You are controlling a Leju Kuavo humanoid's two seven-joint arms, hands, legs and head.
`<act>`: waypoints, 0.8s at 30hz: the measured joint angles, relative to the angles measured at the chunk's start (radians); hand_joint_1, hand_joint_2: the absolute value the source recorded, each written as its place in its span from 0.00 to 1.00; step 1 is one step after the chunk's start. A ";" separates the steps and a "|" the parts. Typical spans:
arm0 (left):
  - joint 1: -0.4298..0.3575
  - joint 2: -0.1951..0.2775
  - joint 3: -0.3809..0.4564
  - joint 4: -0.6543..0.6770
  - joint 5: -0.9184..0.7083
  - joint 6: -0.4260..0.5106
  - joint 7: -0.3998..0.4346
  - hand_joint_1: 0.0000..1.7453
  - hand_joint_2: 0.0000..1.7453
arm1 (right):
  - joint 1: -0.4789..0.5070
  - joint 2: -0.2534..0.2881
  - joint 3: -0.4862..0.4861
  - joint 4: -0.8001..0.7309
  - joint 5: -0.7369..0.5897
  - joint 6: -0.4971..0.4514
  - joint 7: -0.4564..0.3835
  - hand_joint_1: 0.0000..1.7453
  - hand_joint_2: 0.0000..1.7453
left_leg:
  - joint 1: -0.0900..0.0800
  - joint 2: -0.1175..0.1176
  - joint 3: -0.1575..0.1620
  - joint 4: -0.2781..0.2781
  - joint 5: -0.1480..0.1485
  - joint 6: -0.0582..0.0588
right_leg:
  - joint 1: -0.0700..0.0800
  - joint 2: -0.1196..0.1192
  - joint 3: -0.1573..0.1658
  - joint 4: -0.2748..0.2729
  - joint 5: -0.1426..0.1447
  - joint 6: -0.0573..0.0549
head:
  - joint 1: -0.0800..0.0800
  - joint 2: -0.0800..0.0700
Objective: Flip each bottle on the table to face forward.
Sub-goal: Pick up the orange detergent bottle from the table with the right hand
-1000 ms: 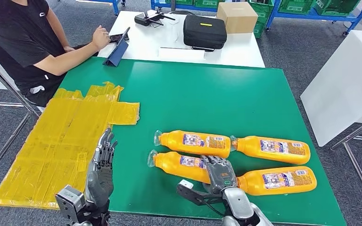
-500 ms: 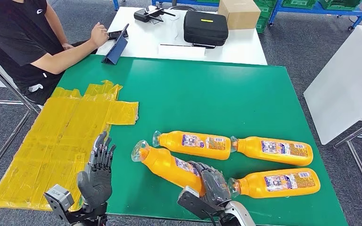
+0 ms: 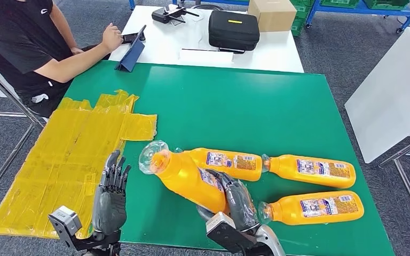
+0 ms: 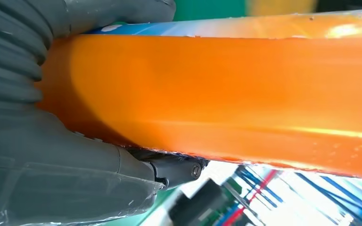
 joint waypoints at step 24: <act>-0.043 0.012 -0.151 0.051 -0.020 -0.039 -0.032 0.00 1.00 | -0.130 0.121 0.090 0.158 -0.030 0.033 -0.007 1.00 1.00 | 0.000 -0.001 0.000 0.000 0.000 0.000 | 0.000 0.000 0.000 0.000 -0.001 0.001 | 0.000 0.000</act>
